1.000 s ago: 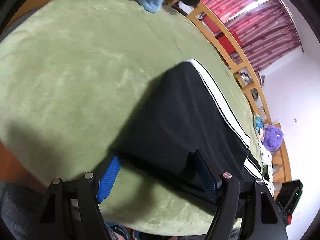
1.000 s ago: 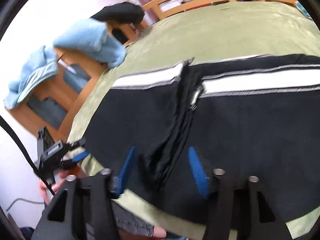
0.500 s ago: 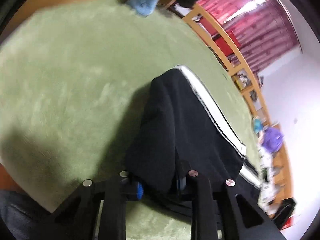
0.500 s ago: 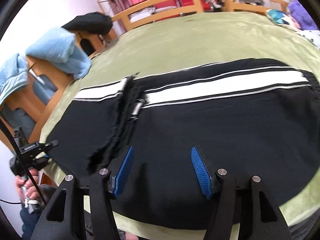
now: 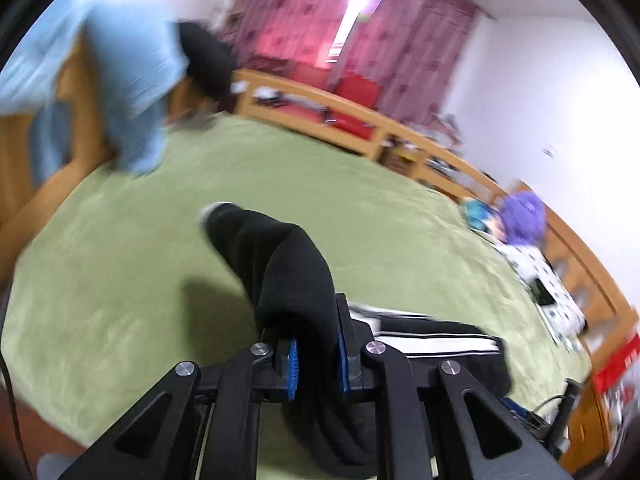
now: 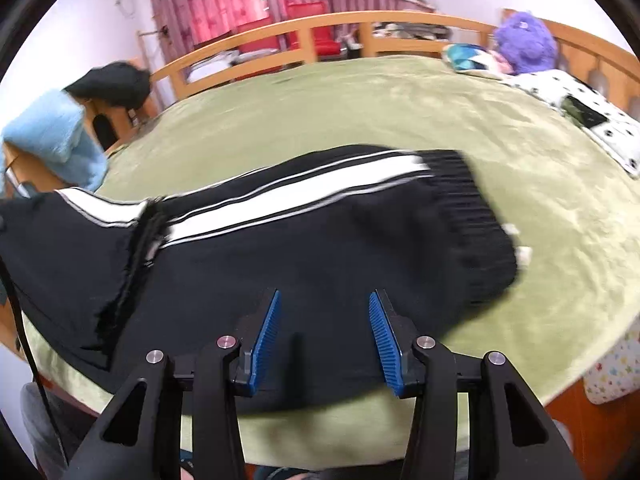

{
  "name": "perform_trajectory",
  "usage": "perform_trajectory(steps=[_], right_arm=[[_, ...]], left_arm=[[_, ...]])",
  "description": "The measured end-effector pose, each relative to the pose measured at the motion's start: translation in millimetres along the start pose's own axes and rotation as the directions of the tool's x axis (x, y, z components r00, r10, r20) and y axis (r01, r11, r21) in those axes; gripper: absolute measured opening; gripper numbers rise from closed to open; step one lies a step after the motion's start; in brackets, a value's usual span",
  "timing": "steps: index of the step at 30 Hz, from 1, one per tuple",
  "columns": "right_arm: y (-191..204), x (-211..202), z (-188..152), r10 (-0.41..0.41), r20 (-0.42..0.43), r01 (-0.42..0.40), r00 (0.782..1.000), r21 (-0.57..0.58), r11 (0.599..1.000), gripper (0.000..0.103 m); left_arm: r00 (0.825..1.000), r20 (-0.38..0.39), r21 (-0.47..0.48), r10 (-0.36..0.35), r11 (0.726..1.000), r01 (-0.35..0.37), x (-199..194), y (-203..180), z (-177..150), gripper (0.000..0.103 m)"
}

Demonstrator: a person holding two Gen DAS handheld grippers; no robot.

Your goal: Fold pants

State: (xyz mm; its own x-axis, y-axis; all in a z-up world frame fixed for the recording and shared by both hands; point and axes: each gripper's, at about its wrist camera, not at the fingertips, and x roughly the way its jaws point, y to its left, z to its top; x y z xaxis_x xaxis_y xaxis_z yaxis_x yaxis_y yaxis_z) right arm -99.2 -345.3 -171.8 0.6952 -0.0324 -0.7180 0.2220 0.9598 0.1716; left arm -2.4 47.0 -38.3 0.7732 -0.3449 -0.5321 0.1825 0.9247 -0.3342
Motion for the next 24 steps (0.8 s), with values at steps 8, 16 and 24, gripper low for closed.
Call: perform_trajectory(steps=[8, 16, 24], right_arm=[[-84, -23, -1, -0.015, 0.043, 0.008, 0.999, 0.160, 0.987, 0.046], [-139, -35, -15, -0.015, 0.031, 0.007, 0.999, 0.254, 0.967, 0.048], [-152, -37, -2, 0.116, 0.103, -0.142, 0.988, 0.305, 0.942, 0.055]], left_arm=[[0.973, -0.072, 0.261, -0.219, 0.938, 0.230, 32, -194, 3, 0.014], [0.864, -0.294, 0.226, -0.407, 0.849, 0.477, 82, -271, -48, 0.042], [0.923, -0.289, 0.236, -0.253, 0.916, 0.325, 98, -219, -62, 0.054]])
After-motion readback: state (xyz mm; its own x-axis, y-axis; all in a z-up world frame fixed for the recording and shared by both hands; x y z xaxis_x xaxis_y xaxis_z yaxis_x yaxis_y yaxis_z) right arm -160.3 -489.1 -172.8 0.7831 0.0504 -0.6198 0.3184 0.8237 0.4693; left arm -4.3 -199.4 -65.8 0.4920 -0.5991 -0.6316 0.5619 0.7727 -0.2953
